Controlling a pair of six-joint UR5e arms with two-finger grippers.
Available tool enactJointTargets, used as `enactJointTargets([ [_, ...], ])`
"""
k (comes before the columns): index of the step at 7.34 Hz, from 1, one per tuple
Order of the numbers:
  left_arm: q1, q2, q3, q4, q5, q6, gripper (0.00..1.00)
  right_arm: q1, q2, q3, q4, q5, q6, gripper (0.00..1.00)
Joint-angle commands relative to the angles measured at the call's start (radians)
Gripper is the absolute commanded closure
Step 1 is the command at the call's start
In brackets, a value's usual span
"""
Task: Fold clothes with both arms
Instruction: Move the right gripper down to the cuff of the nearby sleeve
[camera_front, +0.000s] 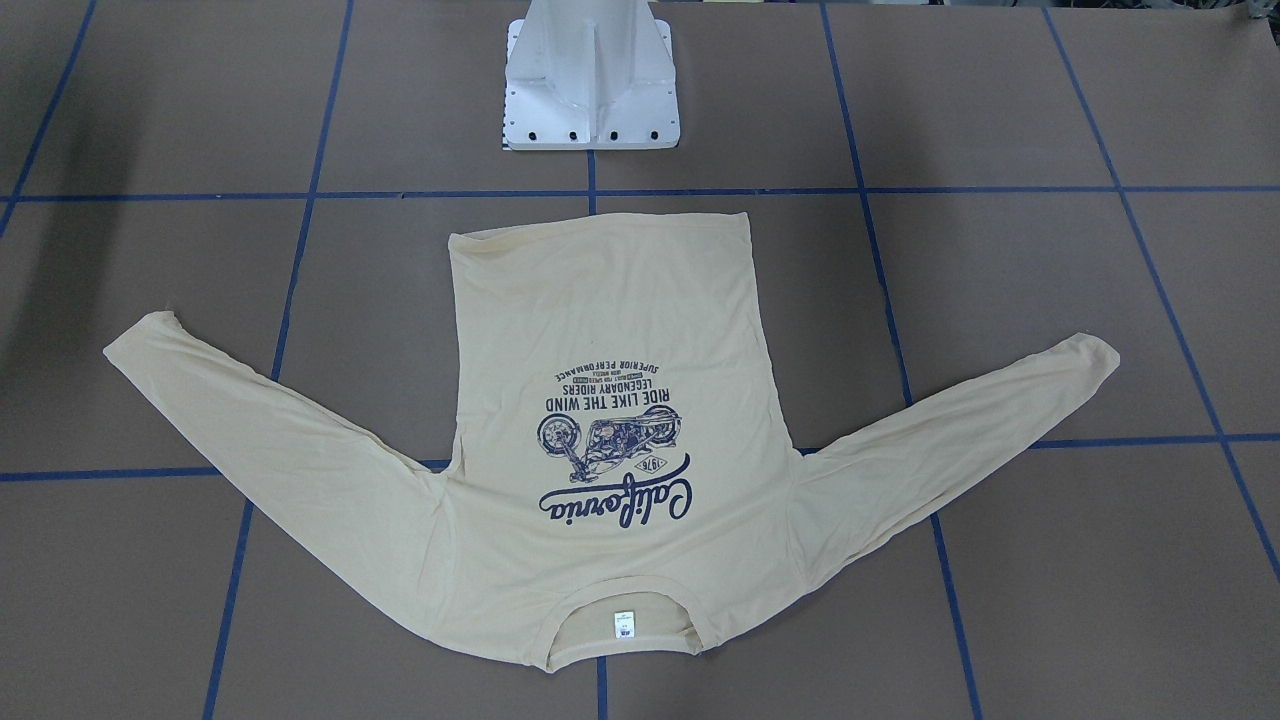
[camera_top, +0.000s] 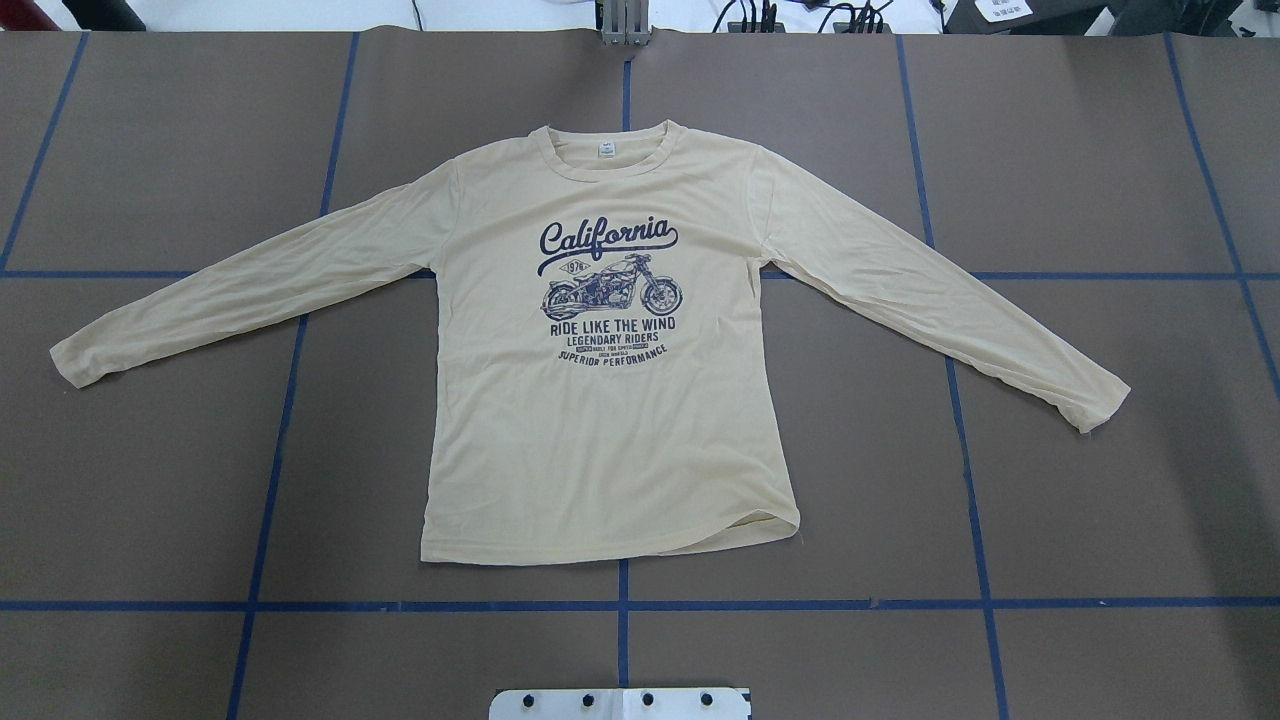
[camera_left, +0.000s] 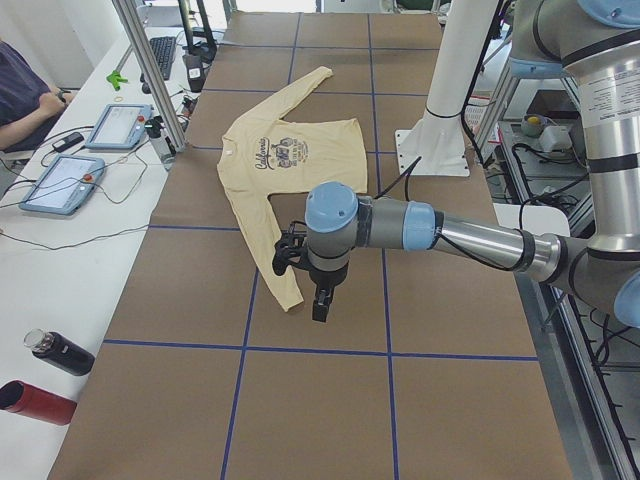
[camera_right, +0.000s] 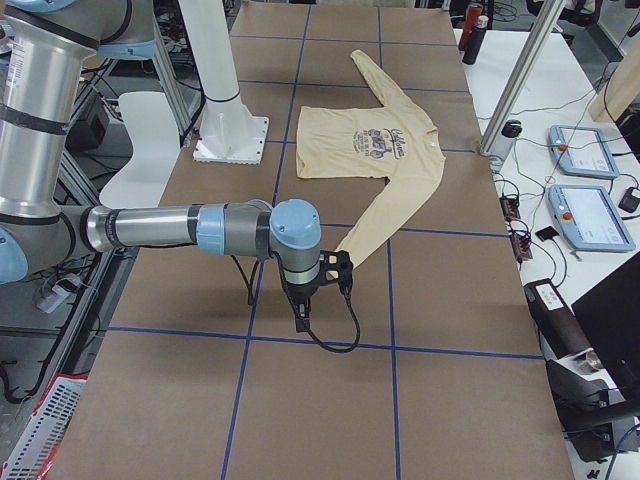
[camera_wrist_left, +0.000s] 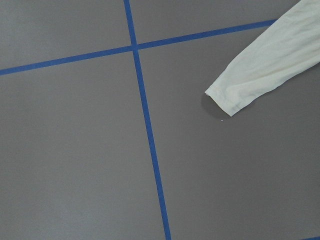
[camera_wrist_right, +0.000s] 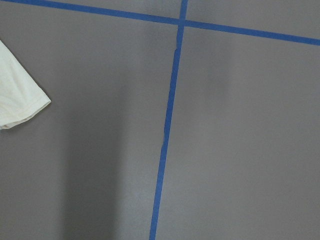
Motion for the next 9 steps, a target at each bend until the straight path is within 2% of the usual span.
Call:
enactJointTargets([
  [1, 0.0, -0.014, -0.001, 0.0, -0.008, -0.003, 0.0, 0.0, 0.0, 0.0, 0.0, 0.0, 0.0, 0.0],
  [3, 0.0, -0.018, -0.008, -0.002, -0.001, 0.002, 0.0, 0.0, 0.002, 0.0, 0.0, 0.0, 0.0, 0.0],
  [5, 0.003, -0.03, -0.058, -0.005, -0.004, -0.003, 0.0, -0.002, 0.014, 0.002, 0.003, 0.003, 0.0, 0.0],
  [7, 0.003, -0.135, -0.034, -0.003, -0.002, 0.0, 0.0, -0.021, 0.07, 0.0, 0.002, 0.009, 0.02, 0.0],
  [8, 0.002, -0.181, -0.008, -0.005, -0.004, 0.0, 0.0, -0.062, 0.087, 0.0, 0.005, 0.044, 0.075, 0.0],
  [9, 0.003, -0.183, -0.003, -0.005, -0.004, 0.0, 0.0, -0.122, 0.095, 0.0, 0.073, 0.052, 0.178, 0.0],
])
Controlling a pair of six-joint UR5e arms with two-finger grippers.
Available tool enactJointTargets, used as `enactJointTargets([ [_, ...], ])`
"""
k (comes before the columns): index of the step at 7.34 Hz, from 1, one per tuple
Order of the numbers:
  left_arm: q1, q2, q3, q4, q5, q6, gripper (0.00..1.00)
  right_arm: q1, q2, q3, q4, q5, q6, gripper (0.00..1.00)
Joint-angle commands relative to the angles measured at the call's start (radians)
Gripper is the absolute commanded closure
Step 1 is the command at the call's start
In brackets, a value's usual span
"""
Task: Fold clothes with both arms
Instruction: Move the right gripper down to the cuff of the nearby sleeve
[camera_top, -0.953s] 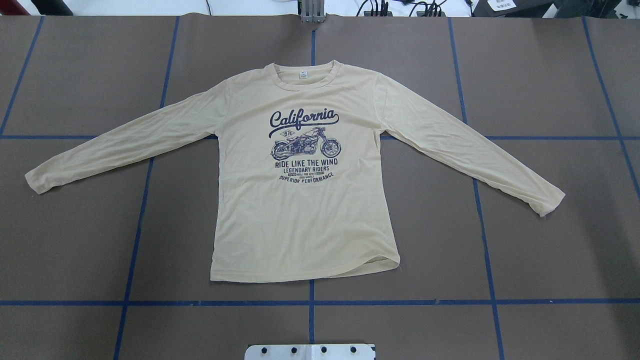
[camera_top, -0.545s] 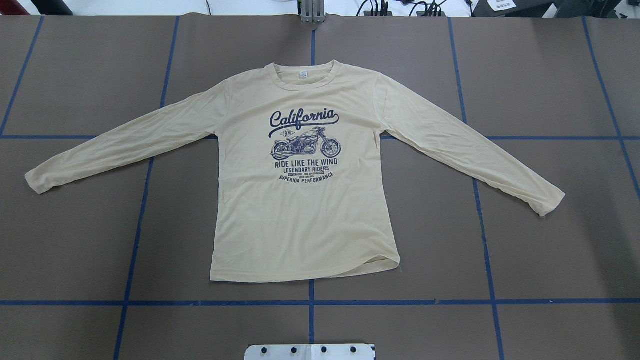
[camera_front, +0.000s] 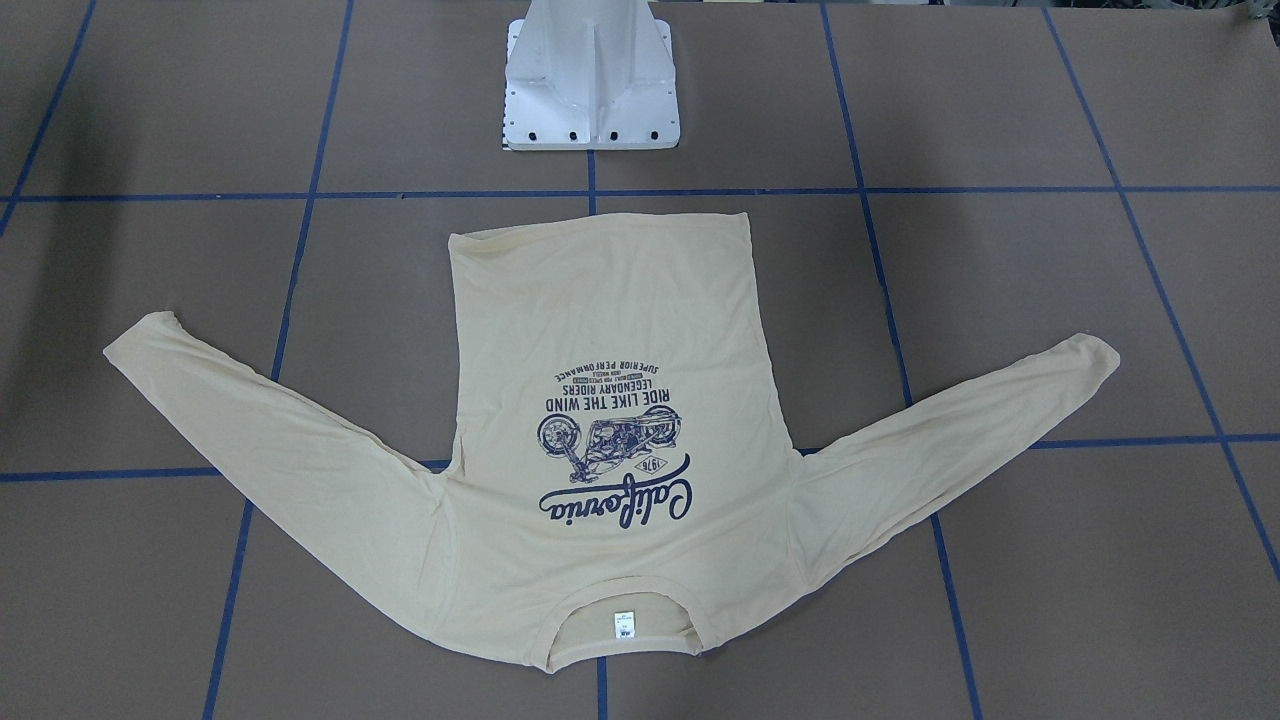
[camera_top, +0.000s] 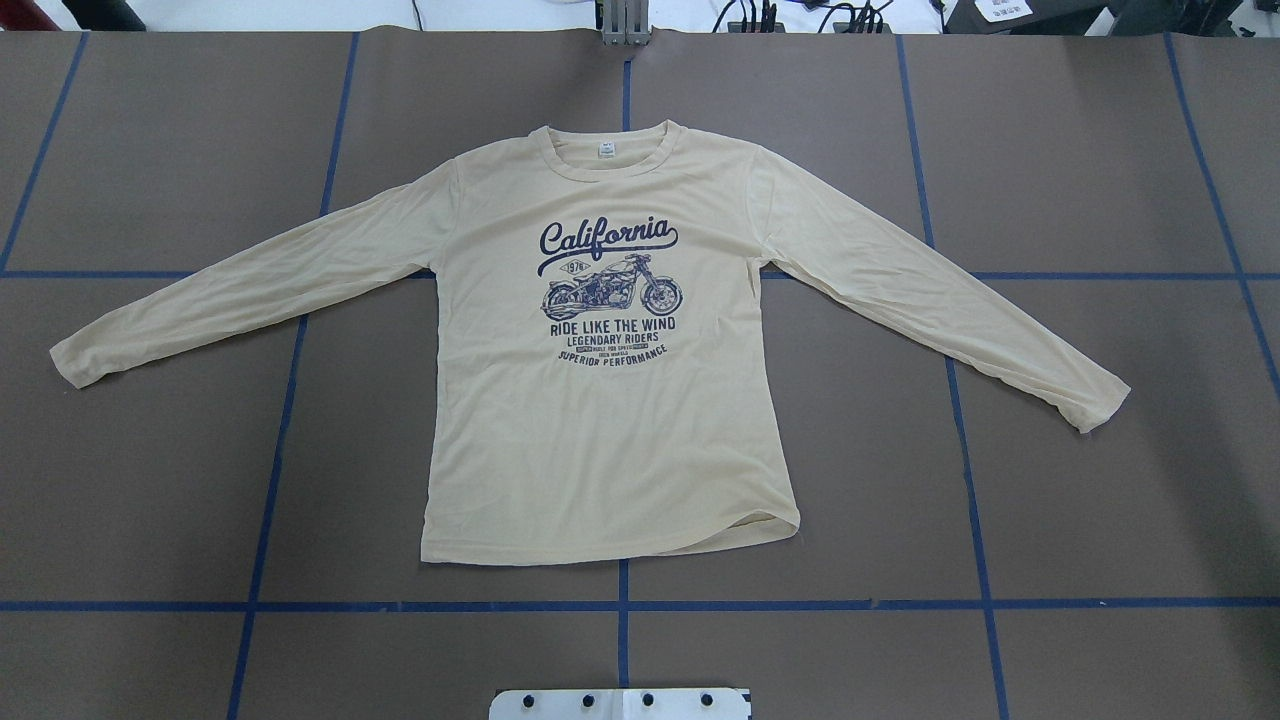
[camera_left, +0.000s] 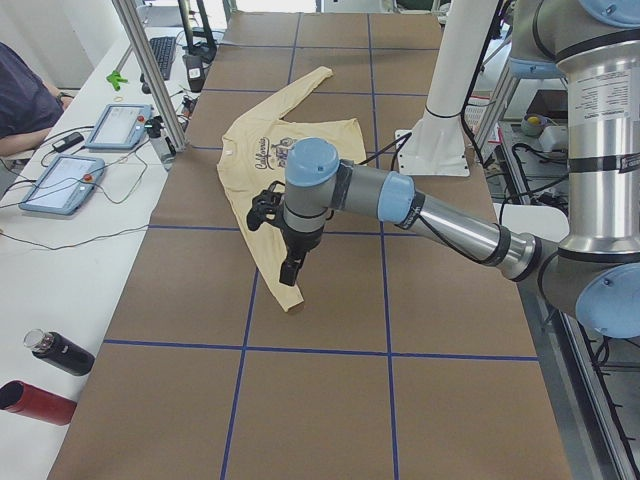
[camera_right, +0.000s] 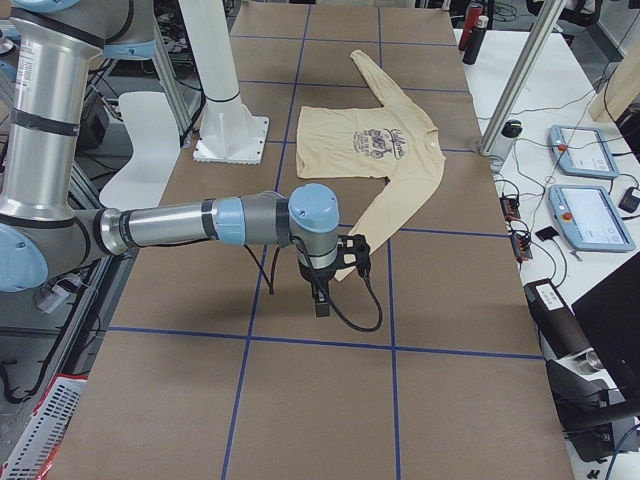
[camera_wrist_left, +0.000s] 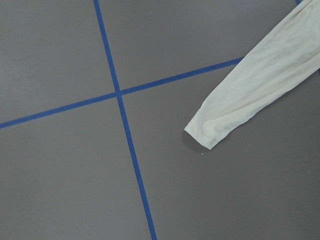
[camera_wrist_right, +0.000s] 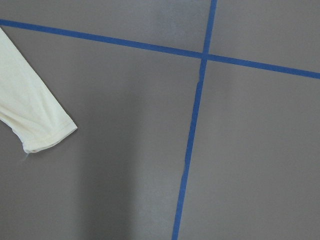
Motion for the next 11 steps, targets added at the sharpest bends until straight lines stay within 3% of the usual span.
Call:
enactJointTargets([
  [1, 0.001, -0.047, 0.032, -0.034, -0.002, -0.001, 0.0, -0.156, 0.014, -0.005, 0.196, 0.016, 0.318, 0.0],
  [3, 0.001, -0.052, 0.054, -0.071, -0.002, -0.003, 0.0, -0.329, 0.005, -0.021, 0.445, -0.023, 0.671, 0.0],
  [5, 0.001, -0.05, 0.057, -0.073, -0.002, -0.001, 0.0, -0.519, 0.002, -0.05, 0.635, -0.177, 0.966, 0.0],
  [7, 0.001, -0.049, 0.057, -0.073, -0.002, -0.001, 0.0, -0.673, 0.0, -0.156, 0.868, -0.338, 1.161, 0.01],
  [8, 0.001, -0.049, 0.057, -0.074, -0.002, -0.001, 0.0, -0.725, 0.0, -0.202, 0.942, -0.406, 1.208, 0.02],
  [11, 0.001, -0.039, 0.057, -0.074, -0.002, 0.0, 0.0, -0.788, 0.0, -0.212, 0.96, -0.486, 1.232, 0.18],
])
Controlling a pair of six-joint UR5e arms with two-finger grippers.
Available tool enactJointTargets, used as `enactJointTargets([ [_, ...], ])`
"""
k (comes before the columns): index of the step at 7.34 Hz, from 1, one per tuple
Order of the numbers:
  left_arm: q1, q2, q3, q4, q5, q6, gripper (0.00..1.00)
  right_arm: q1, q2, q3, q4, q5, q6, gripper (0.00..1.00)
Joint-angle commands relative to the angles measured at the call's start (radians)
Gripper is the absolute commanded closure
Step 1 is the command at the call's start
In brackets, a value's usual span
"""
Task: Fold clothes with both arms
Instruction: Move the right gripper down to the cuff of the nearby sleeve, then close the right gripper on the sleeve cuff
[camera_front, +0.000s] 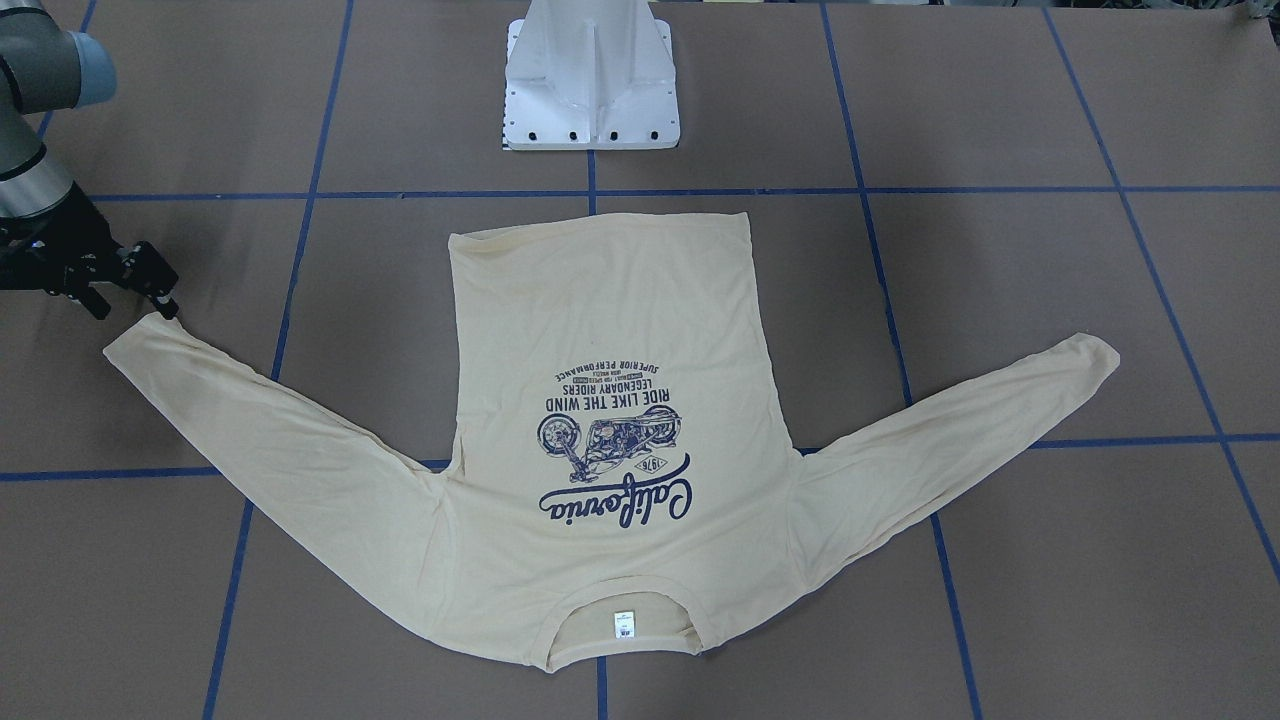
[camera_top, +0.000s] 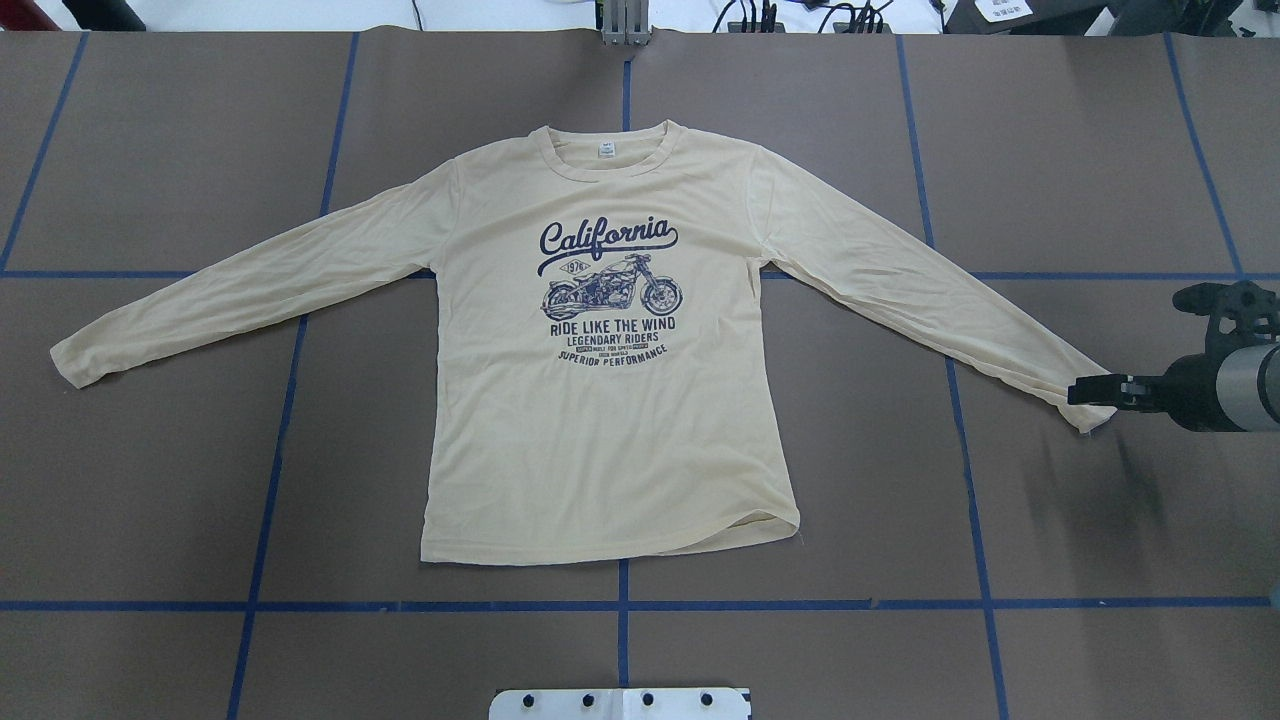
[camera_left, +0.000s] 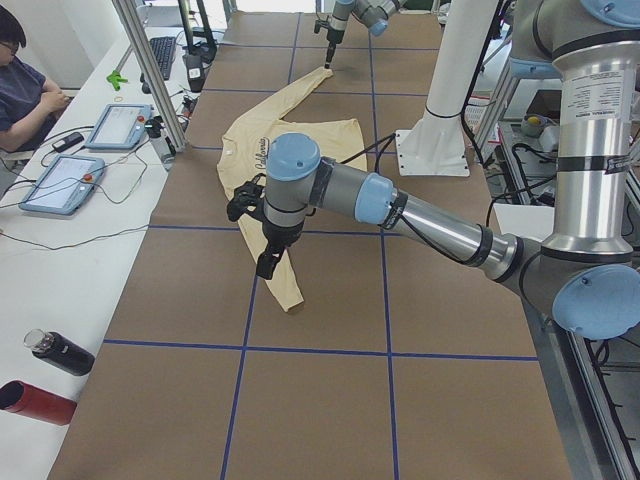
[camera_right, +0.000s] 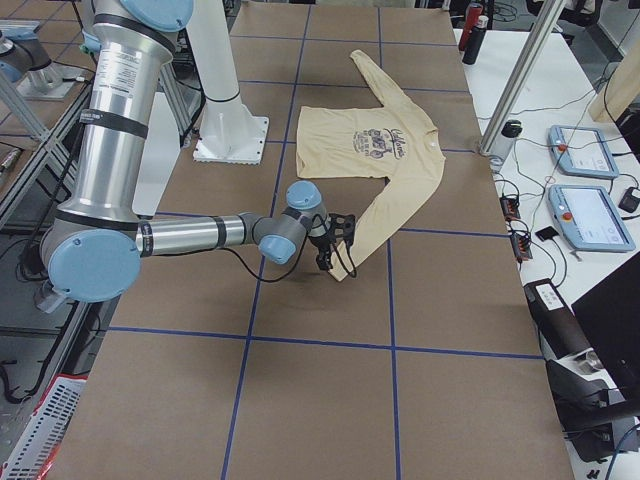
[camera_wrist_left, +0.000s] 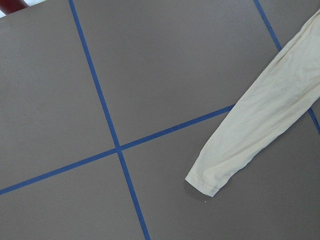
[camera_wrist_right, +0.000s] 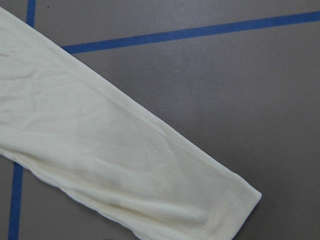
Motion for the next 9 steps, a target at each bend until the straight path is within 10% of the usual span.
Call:
enactJointTargets([
  [1, 0.0, 0.005, 0.0, 0.0, 0.0, 0.001, 0.0, -0.036, 0.001, -0.005, 0.008, -0.054, 0.006, 0.23],
  [9, 0.0, 0.011, 0.005, 0.0, 0.0, 0.003, 0.0, -0.104, -0.015, -0.008, -0.008, -0.108, -0.017, 0.66],
])
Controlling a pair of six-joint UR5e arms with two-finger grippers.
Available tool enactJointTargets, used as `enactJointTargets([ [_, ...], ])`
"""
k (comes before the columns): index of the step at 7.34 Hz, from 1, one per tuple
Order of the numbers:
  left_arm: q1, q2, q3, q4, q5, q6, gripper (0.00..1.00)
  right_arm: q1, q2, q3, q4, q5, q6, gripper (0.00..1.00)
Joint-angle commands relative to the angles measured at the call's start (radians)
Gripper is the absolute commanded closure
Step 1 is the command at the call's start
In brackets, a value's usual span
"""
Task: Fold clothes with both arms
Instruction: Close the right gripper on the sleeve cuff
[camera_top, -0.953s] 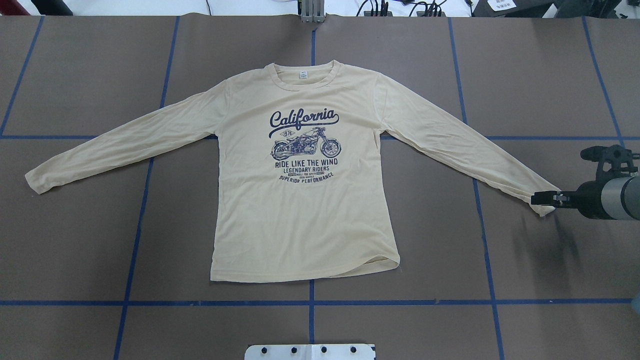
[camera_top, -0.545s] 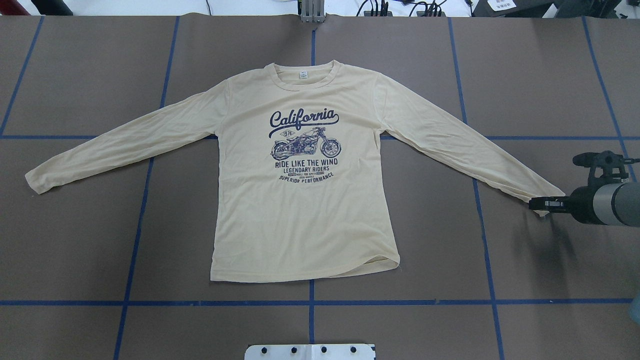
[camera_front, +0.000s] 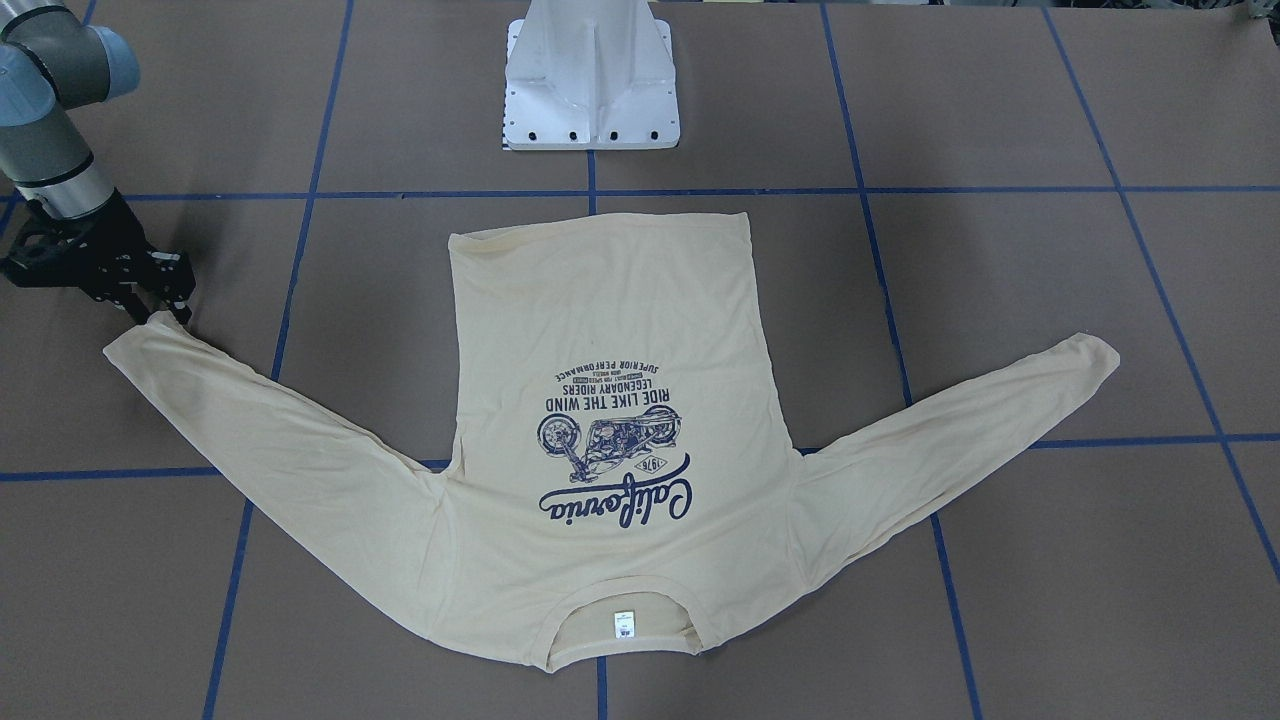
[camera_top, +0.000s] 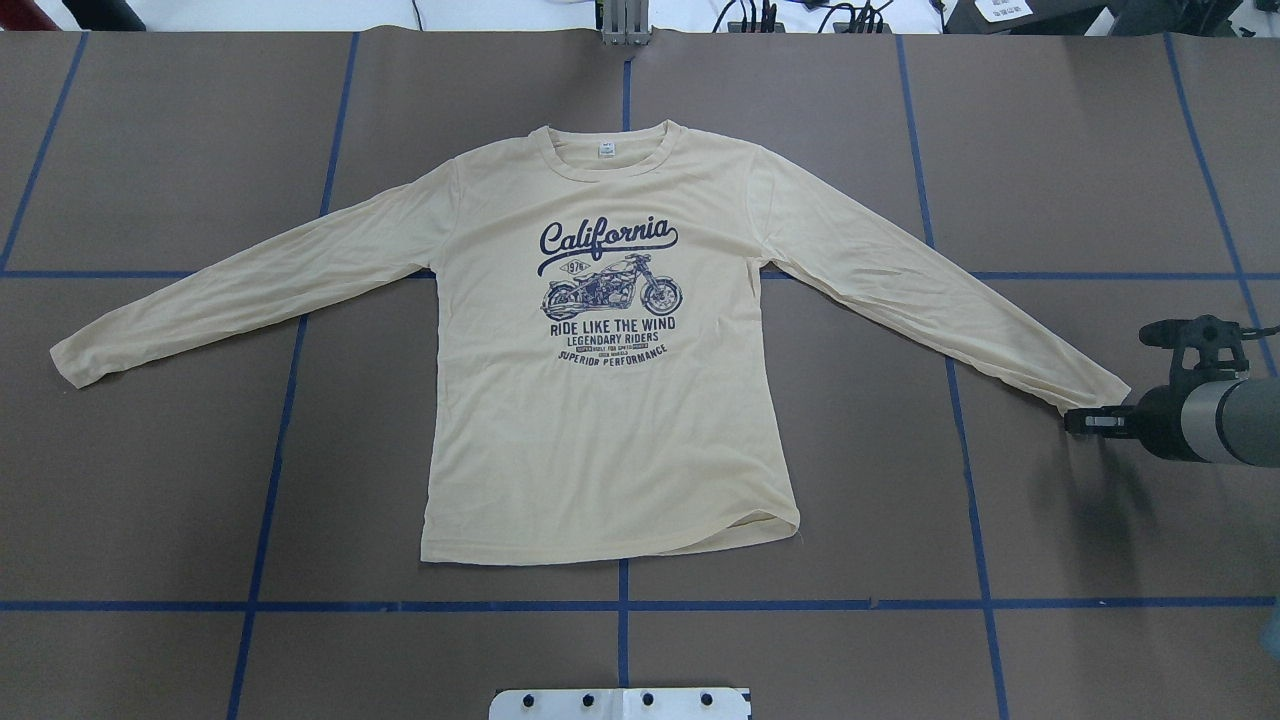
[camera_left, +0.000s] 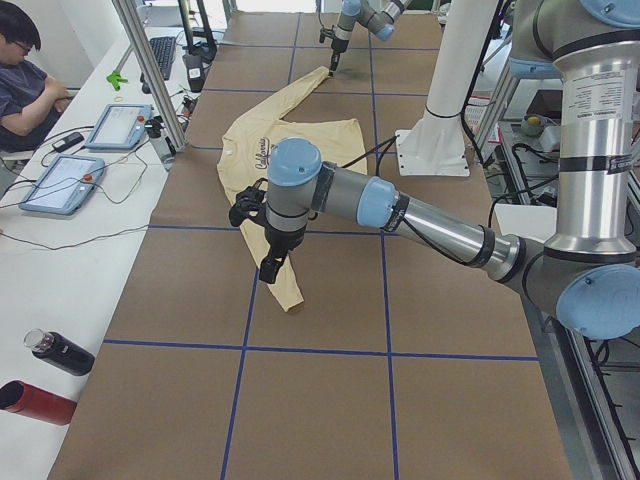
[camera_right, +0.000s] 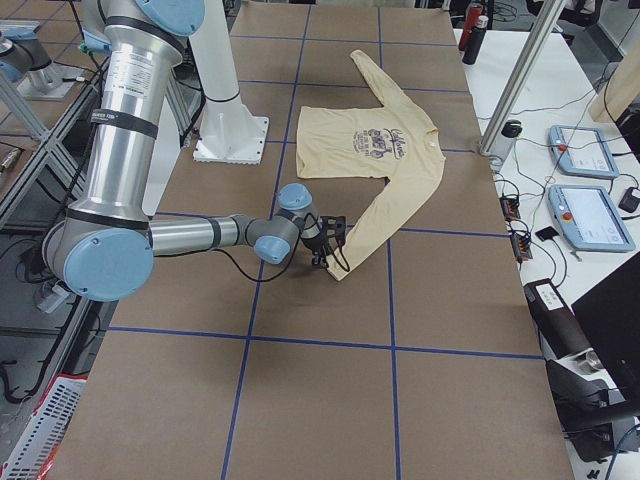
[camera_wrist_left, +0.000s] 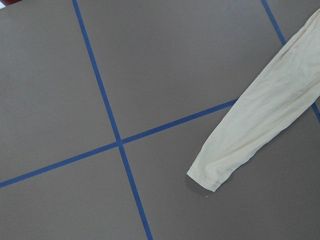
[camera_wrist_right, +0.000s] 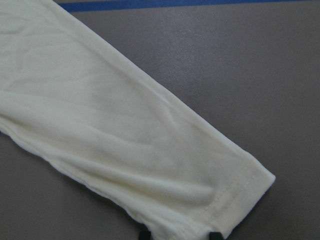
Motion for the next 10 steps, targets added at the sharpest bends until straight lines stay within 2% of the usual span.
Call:
enactJointTargets([
  [1, 0.0, 0.001, 0.002, 0.0, 0.0, -0.001, 0.0, -0.007, -0.014, 0.001, -0.002, 0.0, -0.012, 0.88],
  [2, 0.0, 0.001, 0.003, 0.0, 0.0, -0.001, 0.0, -0.007, -0.016, 0.003, -0.002, 0.001, -0.015, 1.0],
  [4, 0.0, 0.001, 0.003, 0.0, 0.0, 0.001, 0.0, -0.002, -0.014, 0.013, -0.002, 0.015, -0.018, 1.0],
  [5, 0.0, 0.001, 0.003, 0.0, 0.0, 0.001, 0.0, 0.039, -0.008, 0.016, -0.004, 0.033, -0.048, 1.0],
  [7, 0.0, 0.001, 0.003, 0.0, 0.0, 0.001, 0.0, 0.154, -0.002, 0.039, -0.004, 0.13, -0.096, 1.0],
  [8, 0.0, 0.001, 0.003, 0.0, 0.0, 0.001, 0.0, 0.18, 0.031, 0.053, -0.016, 0.138, -0.096, 1.0],
  [10, 0.0, 0.001, 0.002, 0.0, 0.0, 0.001, 0.0, 0.269, 0.207, 0.128, -0.24, 0.205, -0.096, 1.0],
])
